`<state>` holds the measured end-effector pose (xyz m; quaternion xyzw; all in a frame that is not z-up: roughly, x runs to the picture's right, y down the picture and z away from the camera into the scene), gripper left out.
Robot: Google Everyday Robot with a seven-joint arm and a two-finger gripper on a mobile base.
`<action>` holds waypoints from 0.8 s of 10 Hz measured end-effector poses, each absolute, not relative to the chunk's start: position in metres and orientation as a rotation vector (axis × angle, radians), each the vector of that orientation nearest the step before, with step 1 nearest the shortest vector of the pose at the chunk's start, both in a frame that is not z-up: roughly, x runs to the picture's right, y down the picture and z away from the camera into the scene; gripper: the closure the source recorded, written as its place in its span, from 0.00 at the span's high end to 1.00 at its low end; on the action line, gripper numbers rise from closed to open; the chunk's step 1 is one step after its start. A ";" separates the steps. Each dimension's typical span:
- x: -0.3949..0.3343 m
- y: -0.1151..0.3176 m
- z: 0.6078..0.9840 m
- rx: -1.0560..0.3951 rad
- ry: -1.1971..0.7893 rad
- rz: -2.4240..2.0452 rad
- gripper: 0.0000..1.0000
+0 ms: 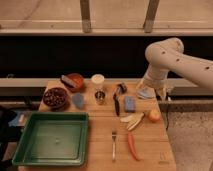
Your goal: Place grapes in table surface
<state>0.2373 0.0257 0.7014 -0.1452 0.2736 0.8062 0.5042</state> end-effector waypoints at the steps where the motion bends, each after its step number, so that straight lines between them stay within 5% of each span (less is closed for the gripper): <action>1: 0.237 0.026 0.701 -0.350 0.660 1.946 0.80; 8: 0.228 0.010 0.697 -0.366 0.608 1.892 0.80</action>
